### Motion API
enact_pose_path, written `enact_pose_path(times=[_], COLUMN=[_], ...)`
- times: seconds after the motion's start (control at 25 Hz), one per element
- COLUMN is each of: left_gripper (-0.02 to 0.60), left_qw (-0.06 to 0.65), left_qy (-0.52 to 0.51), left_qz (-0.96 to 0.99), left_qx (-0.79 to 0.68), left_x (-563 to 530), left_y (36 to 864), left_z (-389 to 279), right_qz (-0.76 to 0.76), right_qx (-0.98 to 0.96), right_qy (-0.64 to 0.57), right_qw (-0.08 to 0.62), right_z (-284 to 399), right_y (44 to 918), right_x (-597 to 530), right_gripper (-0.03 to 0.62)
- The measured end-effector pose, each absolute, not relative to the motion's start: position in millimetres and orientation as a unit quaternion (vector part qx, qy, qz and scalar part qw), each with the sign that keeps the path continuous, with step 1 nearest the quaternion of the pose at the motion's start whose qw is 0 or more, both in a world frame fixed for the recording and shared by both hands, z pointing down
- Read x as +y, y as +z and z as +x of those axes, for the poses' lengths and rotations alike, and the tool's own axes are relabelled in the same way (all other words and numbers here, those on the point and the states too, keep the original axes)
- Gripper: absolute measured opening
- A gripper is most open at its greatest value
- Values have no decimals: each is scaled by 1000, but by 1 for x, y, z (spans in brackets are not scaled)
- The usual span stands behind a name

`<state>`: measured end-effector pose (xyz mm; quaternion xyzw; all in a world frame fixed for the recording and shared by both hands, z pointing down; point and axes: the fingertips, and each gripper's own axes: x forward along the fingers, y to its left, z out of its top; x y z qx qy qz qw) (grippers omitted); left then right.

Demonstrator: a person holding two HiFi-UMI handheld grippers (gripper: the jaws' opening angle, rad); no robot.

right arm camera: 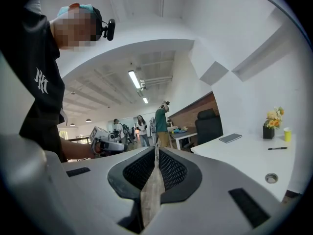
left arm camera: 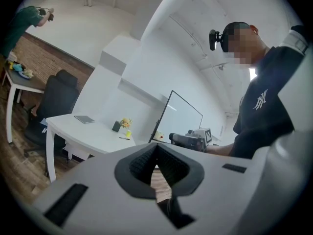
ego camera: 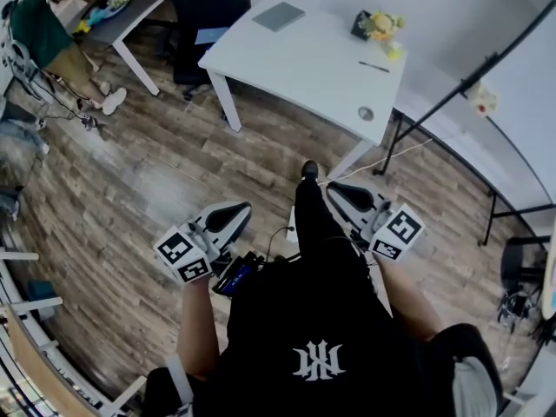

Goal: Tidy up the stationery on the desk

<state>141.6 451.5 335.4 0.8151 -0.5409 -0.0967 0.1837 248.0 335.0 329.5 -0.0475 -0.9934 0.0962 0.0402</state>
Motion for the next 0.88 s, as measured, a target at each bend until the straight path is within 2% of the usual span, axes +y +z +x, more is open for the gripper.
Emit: enact_pose_path(times=[0.32,0.88], left_gripper=[2,2], left_qw=[183,224], left_qy=[-73,-39], left_qz=[814,810], left_qx=[-547,-541], left_x=[396,202], left_y=[343,353], left_z=[88,-43], right_qz=[-54,-68], right_qx=[-993,-990], right_qy=[104,116], right_qw=[15,52], right_z=[192,55], right_y=[340,341], right_x=[279,101], right_gripper=[49,49])
